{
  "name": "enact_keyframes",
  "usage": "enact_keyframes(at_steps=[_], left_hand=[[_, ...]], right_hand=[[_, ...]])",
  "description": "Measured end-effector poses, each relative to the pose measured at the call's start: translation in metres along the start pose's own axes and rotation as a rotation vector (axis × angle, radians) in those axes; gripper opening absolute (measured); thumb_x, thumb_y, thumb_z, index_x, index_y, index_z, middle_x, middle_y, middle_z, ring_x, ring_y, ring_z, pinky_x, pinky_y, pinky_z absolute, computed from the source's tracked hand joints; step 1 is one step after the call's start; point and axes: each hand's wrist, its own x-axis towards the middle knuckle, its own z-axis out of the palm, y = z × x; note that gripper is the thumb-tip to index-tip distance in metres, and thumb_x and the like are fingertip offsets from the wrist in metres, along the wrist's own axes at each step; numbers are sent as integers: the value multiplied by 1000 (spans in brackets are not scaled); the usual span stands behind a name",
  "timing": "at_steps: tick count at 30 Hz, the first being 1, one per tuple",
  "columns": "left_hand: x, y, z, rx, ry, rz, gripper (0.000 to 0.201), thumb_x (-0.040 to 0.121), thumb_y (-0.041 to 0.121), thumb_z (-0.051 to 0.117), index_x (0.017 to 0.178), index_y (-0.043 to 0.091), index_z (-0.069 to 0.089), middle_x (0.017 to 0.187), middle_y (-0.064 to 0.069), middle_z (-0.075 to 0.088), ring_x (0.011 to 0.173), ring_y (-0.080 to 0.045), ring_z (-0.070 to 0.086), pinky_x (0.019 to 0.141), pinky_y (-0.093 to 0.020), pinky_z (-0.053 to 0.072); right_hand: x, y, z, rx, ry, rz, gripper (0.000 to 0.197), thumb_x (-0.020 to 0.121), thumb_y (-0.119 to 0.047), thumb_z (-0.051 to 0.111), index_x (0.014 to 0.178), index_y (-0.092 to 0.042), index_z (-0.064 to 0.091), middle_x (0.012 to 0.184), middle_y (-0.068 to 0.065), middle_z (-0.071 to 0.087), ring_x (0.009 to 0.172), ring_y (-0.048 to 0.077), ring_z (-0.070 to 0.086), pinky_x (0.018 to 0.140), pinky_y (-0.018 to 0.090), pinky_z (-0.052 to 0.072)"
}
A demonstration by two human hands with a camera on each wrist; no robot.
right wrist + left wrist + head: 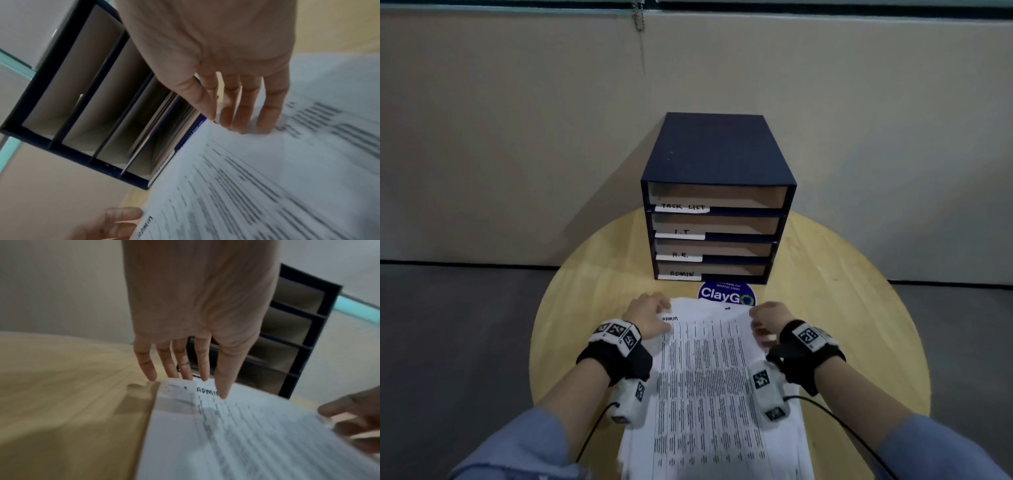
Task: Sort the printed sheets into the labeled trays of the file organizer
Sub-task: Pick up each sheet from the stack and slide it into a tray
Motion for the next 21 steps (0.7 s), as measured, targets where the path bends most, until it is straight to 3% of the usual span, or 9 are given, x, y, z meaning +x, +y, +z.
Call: enact_keyframes(at_steps=[2, 5, 7, 9, 12, 15, 16, 18, 21], left_hand=[[-9, -11, 8, 193, -48, -11, 50, 74, 31, 73, 119, 25, 52, 120, -1, 50, 115, -20, 49, 97, -38, 47], [-22, -18, 20, 242, 62, 31, 54, 78, 35, 69, 126, 23, 47, 126, -4, 46, 119, -22, 42, 98, -35, 43], [-29, -19, 26, 242, 144, 45, 51, 81, 33, 68, 126, 21, 48, 125, -3, 45, 120, -21, 40, 98, -31, 40], [-35, -15, 26, 225, 216, 86, 37, 86, 26, 63, 121, 21, 53, 123, -2, 49, 118, -21, 42, 96, -29, 39], [-38, -6, 21, -201, 246, 64, 12, 90, 13, 59, 99, 18, 65, 116, -2, 62, 111, -21, 55, 90, -28, 41], [-36, -5, 12, -704, 133, 58, 27, 90, 3, 57, 87, 27, 70, 127, 0, 60, 120, -20, 51, 107, -38, 34], [-35, -6, 9, -759, 104, 71, 34, 91, 2, 54, 87, 32, 70, 130, 0, 59, 123, -22, 50, 112, -44, 30], [-32, -8, 7, -813, 67, 94, 41, 93, 1, 49, 89, 37, 69, 132, -2, 58, 127, -27, 50, 112, -52, 32], [-28, -8, 5, -861, 36, 68, 43, 95, 1, 44, 92, 36, 69, 135, -2, 55, 130, -27, 48, 112, -52, 33]], right_hand=[[-8, 19, 4, -86, -5, -3, 23, 92, -7, 46, 71, -18, 47, 72, 2, 49, 60, 17, 48, 58, 26, 45], [-24, 38, 10, -168, -17, -1, 24, 87, -2, 47, 69, -18, 47, 69, 3, 50, 56, 17, 47, 55, 26, 44], [-33, 44, 13, -197, -22, 13, 16, 82, 3, 45, 79, -12, 52, 64, 6, 50, 50, 19, 44, 49, 27, 39], [-38, 47, 13, -164, -33, 19, 26, 81, 1, 49, 102, -12, 53, 68, 5, 49, 51, 19, 43, 47, 26, 38], [-40, 49, 9, -76, -53, 31, 42, 79, -1, 56, 119, -14, 48, 69, 8, 50, 49, 20, 44, 48, 25, 38], [-40, 54, 1, -8, -45, 16, 29, 79, 1, 59, 104, -12, 51, 54, 6, 46, 40, 16, 38, 46, 21, 32], [-42, 54, -1, 5, -39, 9, 19, 80, 1, 60, 92, -11, 51, 50, 5, 45, 38, 15, 37, 45, 20, 31], [-39, 57, -5, 2, -20, -3, 17, 84, -3, 62, 79, -11, 48, 53, 5, 47, 44, 16, 41, 47, 21, 33], [-35, 58, -7, -46, -18, -23, 10, 87, -3, 59, 81, -6, 50, 59, 8, 46, 50, 17, 41, 50, 21, 31]])
